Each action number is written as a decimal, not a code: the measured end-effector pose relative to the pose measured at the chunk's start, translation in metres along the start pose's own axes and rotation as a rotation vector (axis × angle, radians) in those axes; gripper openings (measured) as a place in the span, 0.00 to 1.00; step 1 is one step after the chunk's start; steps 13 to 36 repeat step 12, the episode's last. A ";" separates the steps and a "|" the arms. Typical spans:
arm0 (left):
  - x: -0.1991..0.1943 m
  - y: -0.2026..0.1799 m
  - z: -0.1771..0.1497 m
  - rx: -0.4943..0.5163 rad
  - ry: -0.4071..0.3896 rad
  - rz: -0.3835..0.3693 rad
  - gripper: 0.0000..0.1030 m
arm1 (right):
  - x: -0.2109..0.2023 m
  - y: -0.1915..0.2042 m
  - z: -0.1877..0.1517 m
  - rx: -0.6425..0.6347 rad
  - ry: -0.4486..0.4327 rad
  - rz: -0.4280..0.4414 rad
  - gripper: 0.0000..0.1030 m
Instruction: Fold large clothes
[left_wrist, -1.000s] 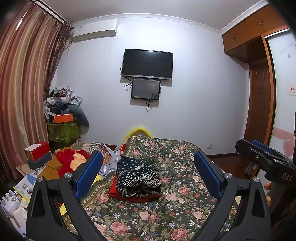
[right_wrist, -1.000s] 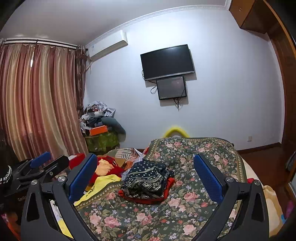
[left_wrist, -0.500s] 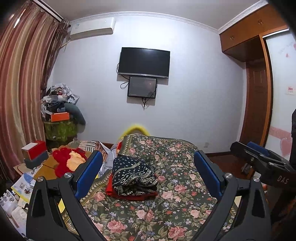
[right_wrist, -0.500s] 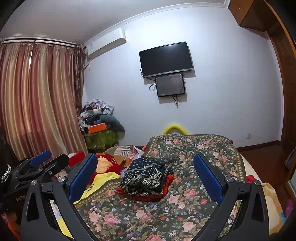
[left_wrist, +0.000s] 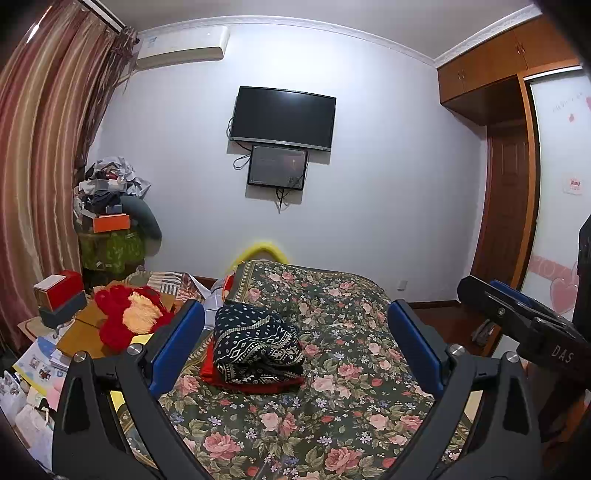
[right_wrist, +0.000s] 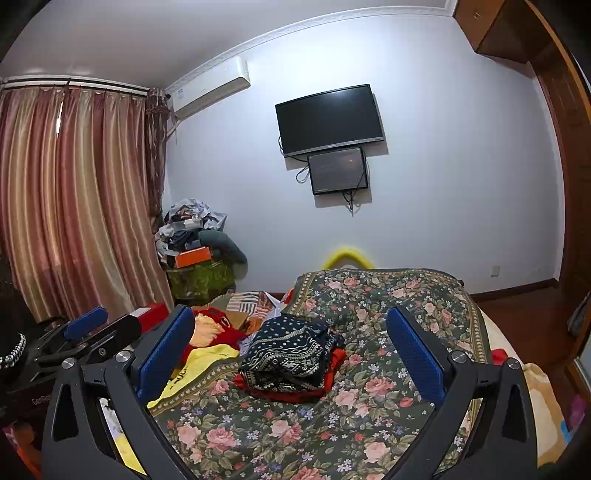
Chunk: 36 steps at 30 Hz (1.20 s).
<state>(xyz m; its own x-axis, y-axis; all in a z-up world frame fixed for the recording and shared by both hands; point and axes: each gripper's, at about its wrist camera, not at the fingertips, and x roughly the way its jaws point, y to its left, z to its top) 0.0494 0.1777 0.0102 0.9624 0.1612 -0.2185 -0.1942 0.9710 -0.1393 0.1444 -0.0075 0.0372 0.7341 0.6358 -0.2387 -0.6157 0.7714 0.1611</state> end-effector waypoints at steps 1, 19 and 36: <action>0.000 0.001 0.000 -0.002 -0.001 0.001 0.97 | 0.000 0.000 0.000 -0.001 0.000 0.000 1.00; -0.001 -0.002 -0.002 0.010 0.003 0.007 0.97 | 0.000 0.001 0.000 -0.001 0.001 -0.001 1.00; -0.001 -0.002 -0.002 0.010 0.003 0.007 0.97 | 0.000 0.001 0.000 -0.001 0.001 -0.001 1.00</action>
